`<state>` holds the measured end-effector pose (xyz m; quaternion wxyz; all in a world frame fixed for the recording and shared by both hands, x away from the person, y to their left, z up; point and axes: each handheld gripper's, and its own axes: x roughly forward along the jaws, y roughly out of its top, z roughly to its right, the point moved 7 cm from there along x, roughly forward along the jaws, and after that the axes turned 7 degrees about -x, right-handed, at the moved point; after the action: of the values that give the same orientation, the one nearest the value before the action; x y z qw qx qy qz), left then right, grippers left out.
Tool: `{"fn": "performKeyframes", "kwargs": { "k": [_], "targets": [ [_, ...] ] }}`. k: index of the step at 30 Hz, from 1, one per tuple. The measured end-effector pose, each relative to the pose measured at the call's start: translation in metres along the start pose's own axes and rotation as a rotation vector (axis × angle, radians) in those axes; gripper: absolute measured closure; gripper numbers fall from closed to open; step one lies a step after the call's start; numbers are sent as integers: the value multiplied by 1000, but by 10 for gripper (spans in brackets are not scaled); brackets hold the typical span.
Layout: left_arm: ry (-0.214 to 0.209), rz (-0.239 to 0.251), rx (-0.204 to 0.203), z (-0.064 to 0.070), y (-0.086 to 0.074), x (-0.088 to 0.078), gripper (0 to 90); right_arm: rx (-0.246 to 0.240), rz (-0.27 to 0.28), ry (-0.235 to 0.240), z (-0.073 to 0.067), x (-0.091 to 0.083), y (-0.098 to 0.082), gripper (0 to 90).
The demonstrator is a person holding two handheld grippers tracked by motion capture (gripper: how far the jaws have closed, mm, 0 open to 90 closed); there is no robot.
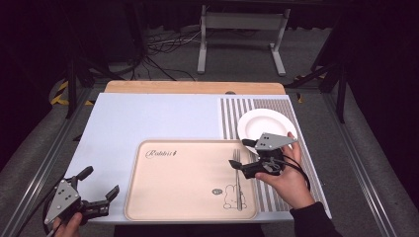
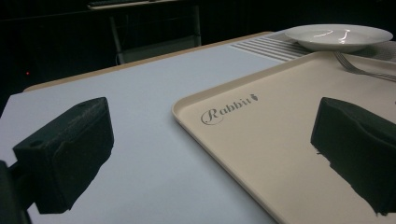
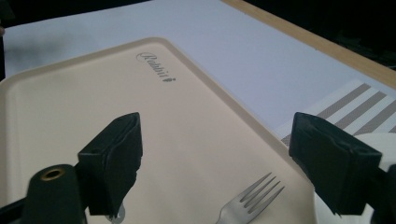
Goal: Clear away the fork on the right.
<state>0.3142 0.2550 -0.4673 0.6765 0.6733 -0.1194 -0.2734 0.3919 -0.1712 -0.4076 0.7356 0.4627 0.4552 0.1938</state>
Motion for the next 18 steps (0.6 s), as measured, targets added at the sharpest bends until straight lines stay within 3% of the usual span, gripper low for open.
{"fn": "performKeyframes", "kwargs": {
  "k": [8, 18],
  "targets": [
    [-1, -4, -1, 0, 0, 0, 0, -17, 90, -14, 2, -22, -4, 148],
    [1, -3, 0, 0, 0, 1, 1, 36, 161, -47, 10, -45, -26, 116]
  ]
}}
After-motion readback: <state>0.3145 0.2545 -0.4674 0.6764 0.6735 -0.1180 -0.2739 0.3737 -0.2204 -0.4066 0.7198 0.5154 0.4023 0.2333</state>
